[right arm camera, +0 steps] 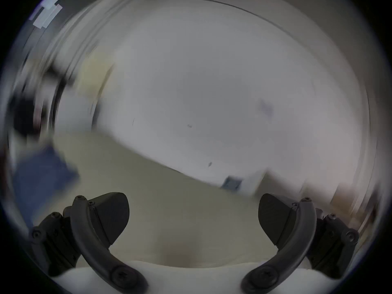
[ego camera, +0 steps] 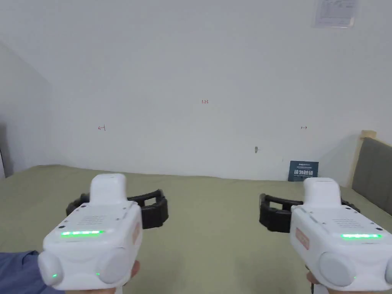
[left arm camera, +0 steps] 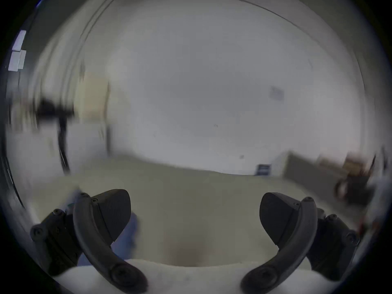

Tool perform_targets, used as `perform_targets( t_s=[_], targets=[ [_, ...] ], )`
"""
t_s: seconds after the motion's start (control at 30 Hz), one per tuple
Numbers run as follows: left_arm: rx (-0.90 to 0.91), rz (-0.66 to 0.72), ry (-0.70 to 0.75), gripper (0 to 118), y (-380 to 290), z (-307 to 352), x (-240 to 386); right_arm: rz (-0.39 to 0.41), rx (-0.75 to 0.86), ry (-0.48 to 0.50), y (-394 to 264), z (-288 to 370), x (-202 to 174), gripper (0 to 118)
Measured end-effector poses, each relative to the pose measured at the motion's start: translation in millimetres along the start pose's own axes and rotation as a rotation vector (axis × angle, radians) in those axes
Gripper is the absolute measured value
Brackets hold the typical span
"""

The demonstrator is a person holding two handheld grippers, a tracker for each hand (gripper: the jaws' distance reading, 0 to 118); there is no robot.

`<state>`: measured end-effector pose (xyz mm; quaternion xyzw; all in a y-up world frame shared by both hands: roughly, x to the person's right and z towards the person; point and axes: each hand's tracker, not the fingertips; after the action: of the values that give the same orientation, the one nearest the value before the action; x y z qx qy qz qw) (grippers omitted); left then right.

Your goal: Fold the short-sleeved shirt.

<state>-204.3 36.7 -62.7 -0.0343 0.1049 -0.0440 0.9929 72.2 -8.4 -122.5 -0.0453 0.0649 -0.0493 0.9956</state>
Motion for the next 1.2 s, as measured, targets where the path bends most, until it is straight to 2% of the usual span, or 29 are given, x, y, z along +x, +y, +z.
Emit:
perform_targets(
  t_s=[0.03,0.07,0.1,0.2,0.3,0.47,0.6,0.67,0.7,0.73,0.77,0.8,0.9,1.07,1.2],
  targets=[
    [0.013,-0.005,-0.020,118,5.1,1.8,5.6,-0.014,0.013,-0.016,0.1,1.6,2.6,118],
    [0.016,0.009,-0.054,118,10.0,2.8,9.2,0.031,0.026,-0.042,-1.3,3.1,2.0,118],
    [-0.013,0.068,-0.084,118,-31.6,-34.2,-39.4,0.049,0.039,-0.062,-2.1,4.3,1.2,118],
    [-0.034,0.100,-0.096,118,-37.6,-51.6,-48.4,0.128,0.030,-0.064,-2.5,6.7,-7.8,118],
    [-0.054,0.122,-0.090,118,-48.9,-70.0,-62.7,0.170,0.048,-0.075,-2.3,10.5,-13.8,118],
    [-0.087,0.119,-0.088,118,-66.5,-102.8,-87.8,0.184,0.036,-0.071,-4.5,8.6,-16.9,118],
    [-0.081,0.105,-0.079,118,-69.1,-98.0,-83.4,0.143,0.020,-0.068,-5.2,7.8,-14.2,117],
    [-0.089,0.100,-0.074,118,-69.7,-100.3,-84.4,0.130,0.013,-0.064,-5.5,8.8,-13.0,106],
    [-0.091,0.100,-0.074,117,-70.9,-102.0,-86.0,0.129,0.013,-0.063,-5.4,10.0,-11.8,86],
    [-0.091,0.099,-0.082,101,-72.3,-104.0,-87.7,0.133,0.012,-0.068,-5.7,10.3,-12.7,31],
    [-0.087,0.088,-0.097,59,-72.9,-102.6,-85.6,0.140,0.012,-0.091,-7.8,8.3,-13.4,0],
    [-0.084,0.082,-0.088,0,-74.5,-104.7,-84.4,0.139,0.027,-0.098,-12.7,8.2,-13.0,0],
    [-0.083,0.079,-0.087,0,-83.4,-113.0,-87.5,0.111,0.003,-0.073,-16.5,5.9,-3.0,0],
    [-0.106,0.114,-0.097,0,-96.8,-132.5,-104.6,0.134,-0.021,-0.099,-22.7,6.0,-4.3,0],
    [-0.125,0.094,-0.046,0,-105.4,-135.6,-119.3,0.155,-0.045,-0.080,-29.5,-3.8,-23.1,0]
  ],
)
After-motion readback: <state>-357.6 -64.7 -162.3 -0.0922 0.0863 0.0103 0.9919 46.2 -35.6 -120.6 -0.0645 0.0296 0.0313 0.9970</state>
